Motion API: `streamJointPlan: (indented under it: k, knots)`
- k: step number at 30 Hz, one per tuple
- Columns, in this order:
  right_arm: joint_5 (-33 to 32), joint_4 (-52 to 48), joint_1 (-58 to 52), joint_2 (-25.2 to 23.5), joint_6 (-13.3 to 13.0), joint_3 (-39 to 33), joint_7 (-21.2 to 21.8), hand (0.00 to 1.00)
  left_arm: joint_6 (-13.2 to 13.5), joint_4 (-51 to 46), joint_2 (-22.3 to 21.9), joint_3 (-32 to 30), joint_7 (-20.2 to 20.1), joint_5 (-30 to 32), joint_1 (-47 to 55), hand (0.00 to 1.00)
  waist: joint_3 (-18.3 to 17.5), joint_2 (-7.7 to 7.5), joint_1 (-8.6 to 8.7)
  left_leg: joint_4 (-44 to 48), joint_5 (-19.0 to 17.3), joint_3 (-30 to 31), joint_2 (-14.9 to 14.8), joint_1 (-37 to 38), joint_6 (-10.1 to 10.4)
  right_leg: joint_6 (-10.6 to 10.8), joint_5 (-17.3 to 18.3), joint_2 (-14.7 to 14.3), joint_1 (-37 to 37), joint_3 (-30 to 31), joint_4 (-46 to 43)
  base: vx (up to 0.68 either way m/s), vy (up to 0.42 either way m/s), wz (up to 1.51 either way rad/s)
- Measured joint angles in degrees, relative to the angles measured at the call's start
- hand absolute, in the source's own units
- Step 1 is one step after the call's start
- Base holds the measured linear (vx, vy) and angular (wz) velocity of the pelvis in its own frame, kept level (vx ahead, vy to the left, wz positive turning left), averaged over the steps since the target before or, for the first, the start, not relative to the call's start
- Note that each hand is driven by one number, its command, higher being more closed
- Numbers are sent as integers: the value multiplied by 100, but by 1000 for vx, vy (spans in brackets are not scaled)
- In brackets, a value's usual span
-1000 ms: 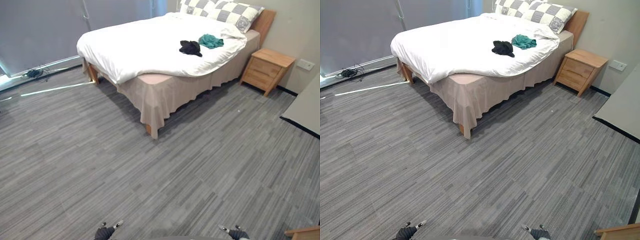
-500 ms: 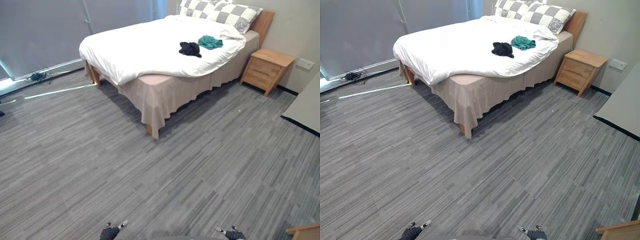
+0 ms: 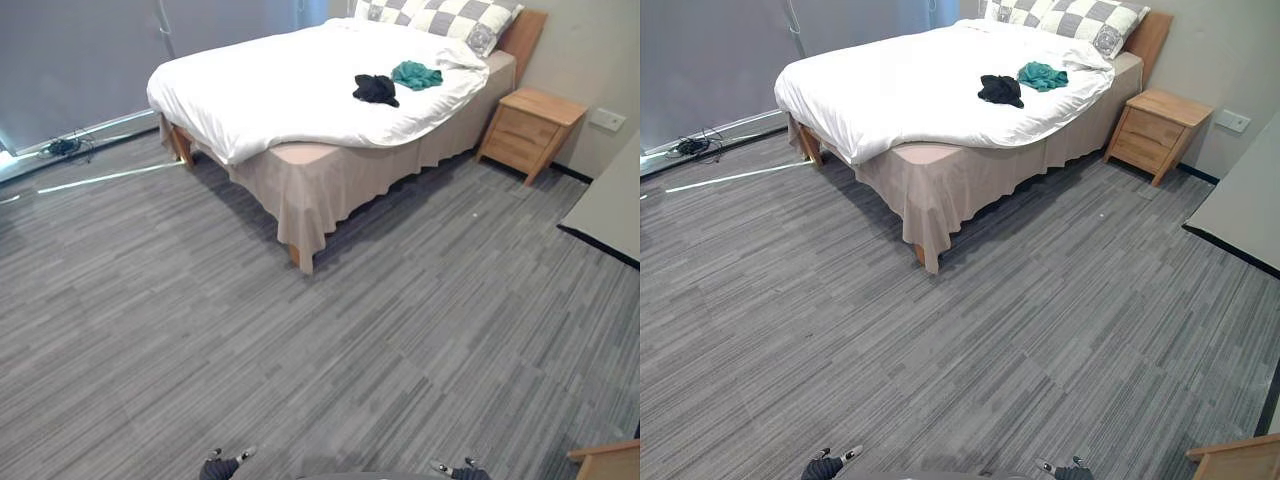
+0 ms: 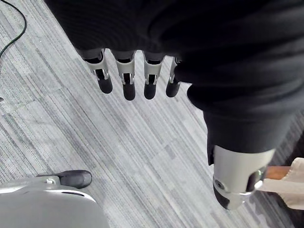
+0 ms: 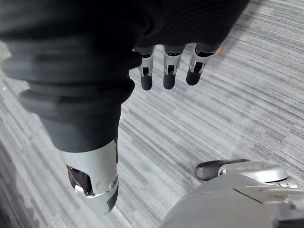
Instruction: Tidy the bed and pick cloth on bed and put in laundry
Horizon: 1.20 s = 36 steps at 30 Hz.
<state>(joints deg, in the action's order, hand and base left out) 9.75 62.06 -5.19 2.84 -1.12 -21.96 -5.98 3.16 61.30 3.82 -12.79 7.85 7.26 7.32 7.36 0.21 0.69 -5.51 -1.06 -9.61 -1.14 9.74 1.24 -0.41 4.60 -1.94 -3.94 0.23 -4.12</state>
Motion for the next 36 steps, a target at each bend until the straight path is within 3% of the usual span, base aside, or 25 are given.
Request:
streamJointPlan:
  k: [2, 5, 7, 9, 12, 14, 16, 17, 18, 19, 20, 21, 22, 23, 25, 26, 28, 29, 31, 33, 34, 35, 36]
  knots:
    - [0, 1, 95, -12, 2, 1, 3, 0, -1, 4, 55, 125, 0, -1, 1, 0, 35, -31, -3, 0, -38, -139, 21, -6, -43, 88, 273, 18, 318, 98, -589, 12, -36, -35]
    - [2, -4, 128, -19, 6, -3, 13, 0, -2, 36, 100, 156, -1, -2, 4, 0, 137, -71, -5, -35, -300, -305, 45, 258, -140, 600, 649, 149, 779, -148, -1985, -41, -19, -30]
    - [5, -9, 94, -23, 13, -6, 14, 0, -7, 125, 136, 168, -3, -1, -16, 0, 173, -55, 52, -34, -370, -313, 30, 423, -195, 603, 755, 402, 1266, -671, -3099, 16, 2, -1]
    - [3, 17, 14, -37, 30, -20, 19, 0, -10, 143, 152, 164, -7, -2, -43, 0, 176, -72, 106, -31, -450, -283, -21, 517, -167, 480, 910, 703, 1559, -1027, -3494, 95, 16, 13]
    - [-20, 16, 28, -26, 7, -56, 7, 0, -30, 244, 139, 159, -9, -2, -177, 0, 237, 10, 221, 54, -547, -158, -349, 499, -24, 384, 786, 741, 1910, -1112, -2467, 265, -63, 13]
    - [-28, 12, 15, -5, 13, -108, 4, 0, -37, 271, 94, 110, -9, 4, -399, 0, 334, 100, 253, 192, -780, -86, -737, 523, 269, 515, -43, 690, 2081, -1086, -911, 415, -202, 18]
    - [-87, 19, -3, -50, 21, -146, 5, 0, -35, 303, 104, 73, -8, 8, -530, 0, 389, 0, 312, 261, -967, -32, -815, 642, 451, 712, -479, 859, 2265, -1044, -295, 521, -300, 26]
    - [-130, 19, -84, -69, 27, -178, 9, 0, -30, 363, 71, 43, -19, 14, -613, 0, 431, -72, 376, 278, -1203, -4, -850, 851, 551, 752, -550, 1110, 2374, -1010, -247, 538, -381, 37]
    - [-132, 19, -147, -69, 34, -183, 12, 0, -20, 350, 63, -24, -26, 19, -605, 0, 425, -59, 423, 275, -1323, -3, -907, 981, 516, 751, -575, 1135, 2397, -988, -405, 681, -509, 36]
    - [-131, 5, -197, -32, 43, -255, 16, 0, -15, 359, -58, -155, -21, 19, -555, 0, 418, 78, 479, 387, -1464, 15, -1080, 1146, 370, 674, -865, 980, 2515, -1017, -940, 482, -386, 21]
    - [-129, 17, -172, -7, 41, -304, 41, 0, -7, 391, -124, -194, -31, 24, -557, 0, 398, 173, 474, 783, -1375, 0, -1206, 1019, 461, 649, -873, 918, 2658, -1013, -1372, 725, -661, -6]
    - [-120, 7, -123, 64, 35, -355, 96, 0, 4, 341, -269, -294, -29, 15, -582, 0, 426, 310, 467, 2183, -1079, 84, -1491, 474, 491, 241, -648, 764, 2641, -1064, -1706, 605, -566, -18]
    - [-119, 5, -109, 92, 38, -361, 108, 0, 5, 336, -308, -310, -29, 13, -594, 0, 438, 393, 463, 2761, -848, 147, -1622, 240, 491, 103, -544, 675, 2537, -1110, -1693, 754, -616, -34]
    - [-119, 4, -54, 126, 40, -321, 104, 0, 4, 306, -329, -311, -30, -2, -589, 0, 480, 432, 445, 3904, -117, 259, -1893, -225, 624, -95, -331, 454, 2246, -1090, -1612, 530, -312, -27]
    - [-119, 7, 25, 174, 36, -88, 80, 0, 5, 129, -322, -309, -28, -49, -585, 0, 582, 452, 371, 5580, -175, 352, -2117, -678, 814, -370, -229, 136, 1534, -994, -1317, 641, -353, -54]
    - [-118, 14, 50, 196, 27, 95, 70, 0, 13, 70, -323, -295, -23, -82, -587, 0, 621, 379, 300, 6187, -389, 292, -2112, -846, 905, -435, -196, 15, 985, -946, -1001, 602, -320, -54]
    - [-117, 53, 173, 201, 16, 227, 69, 0, 88, -73, -372, -298, -24, -157, -587, 0, 675, 257, 259, 6249, -562, 71, -1954, -1219, 808, -436, -196, -14, 234, -850, -441, 572, -243, -28]
    - [-103, 66, 275, 209, 14, 279, 69, 0, 132, -173, -383, -284, -26, -196, -610, 0, 679, 224, 152, 5981, -787, -39, -1752, -1537, 868, -434, -195, -2, -95, -761, -126, 628, -207, -25]
    - [-44, 74, 474, 193, 11, 285, 69, 0, 182, -296, -378, -292, -18, -226, -615, 0, 721, 163, 114, 5016, -1024, -252, -1374, -1892, 922, -390, -168, 91, -484, -737, 250, 540, -77, -17]
    - [19, 52, 570, 198, -10, 288, 70, 0, 218, -339, -389, -234, -19, -260, -634, 0, 726, 156, 41, 3792, -1007, -854, -1081, -2055, 850, -265, -51, 213, -806, -772, 495, 425, 49, -1]
    - [80, 35, 548, 200, -16, 294, 71, 0, 221, -339, -387, -127, -18, -259, -642, 0, 724, 159, 14, 3071, -866, -1422, -949, -2064, 651, -173, 85, 277, -995, -834, 582, 437, 104, 23]
    - [176, -5, 465, 201, -16, 370, 71, 0, 226, -337, -376, -52, -22, -258, -635, 0, 708, 186, -1, 2545, -537, -2118, -898, -2039, 219, -76, 291, 270, -1190, -940, 579, 448, 120, 33]
    - [209, -30, 447, 202, -18, 400, 71, 0, 225, -335, -377, -41, -23, -259, -627, 0, 697, 204, -5, 2437, -349, -2403, -887, -2031, -34, -27, 425, 242, -1269, -981, 530, 485, 155, 39]
